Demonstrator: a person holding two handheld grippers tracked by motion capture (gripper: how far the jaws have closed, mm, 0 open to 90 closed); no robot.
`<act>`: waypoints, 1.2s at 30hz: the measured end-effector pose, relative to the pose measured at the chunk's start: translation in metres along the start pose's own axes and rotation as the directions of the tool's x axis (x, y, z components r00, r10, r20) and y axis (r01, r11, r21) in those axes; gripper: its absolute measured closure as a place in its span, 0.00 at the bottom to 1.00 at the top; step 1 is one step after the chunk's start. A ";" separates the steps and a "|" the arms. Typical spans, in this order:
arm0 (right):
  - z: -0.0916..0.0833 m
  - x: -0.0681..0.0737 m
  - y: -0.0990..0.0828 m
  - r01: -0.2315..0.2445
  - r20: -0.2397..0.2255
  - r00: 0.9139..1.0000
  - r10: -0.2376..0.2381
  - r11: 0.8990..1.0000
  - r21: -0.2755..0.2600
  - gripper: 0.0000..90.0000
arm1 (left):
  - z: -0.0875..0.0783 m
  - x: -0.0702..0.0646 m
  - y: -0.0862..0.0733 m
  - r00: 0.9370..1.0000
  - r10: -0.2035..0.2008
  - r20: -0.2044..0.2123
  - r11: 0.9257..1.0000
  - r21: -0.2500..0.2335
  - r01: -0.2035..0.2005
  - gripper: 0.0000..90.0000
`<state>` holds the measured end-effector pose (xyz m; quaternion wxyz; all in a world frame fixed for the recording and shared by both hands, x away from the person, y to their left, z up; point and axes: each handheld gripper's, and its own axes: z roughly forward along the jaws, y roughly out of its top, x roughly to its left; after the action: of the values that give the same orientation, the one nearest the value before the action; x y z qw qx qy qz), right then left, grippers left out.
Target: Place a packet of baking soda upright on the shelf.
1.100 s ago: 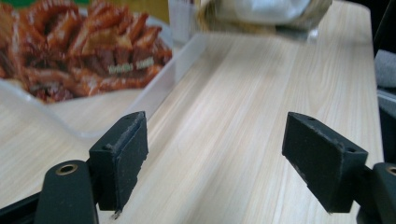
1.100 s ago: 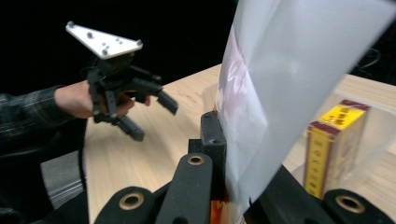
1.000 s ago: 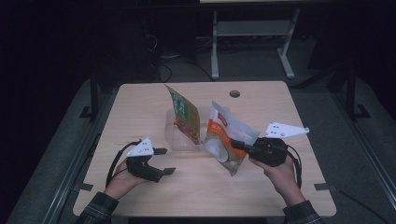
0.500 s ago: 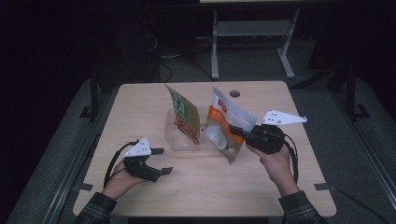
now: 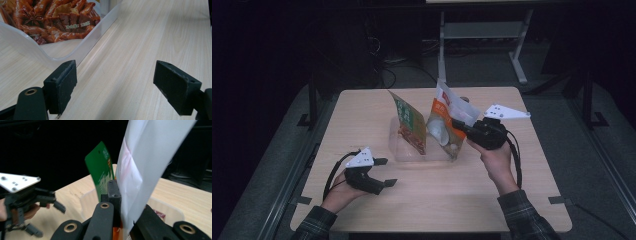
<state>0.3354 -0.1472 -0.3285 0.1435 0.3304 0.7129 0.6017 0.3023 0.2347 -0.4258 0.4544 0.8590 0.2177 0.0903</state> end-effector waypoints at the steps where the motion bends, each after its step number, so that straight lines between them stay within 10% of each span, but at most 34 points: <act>1: 0.000 0.000 0.000 0.000 0.000 1.000 0.000 1.000 0.000 1.00 | 0.000 0.000 0.000 1.000 0.000 0.000 1.000 0.000 0.000 0.21; 36: 0.051 -0.020 -0.012 -0.023 0.139 0.990 0.019 0.999 0.031 1.00 | 0.002 0.001 -0.002 1.000 0.000 0.010 1.000 0.028 0.000 0.21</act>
<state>0.3773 -0.1222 -0.3562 0.1811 0.3813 0.7073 0.5670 0.3036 0.2348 -0.4289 0.4436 0.8657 0.2167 0.0828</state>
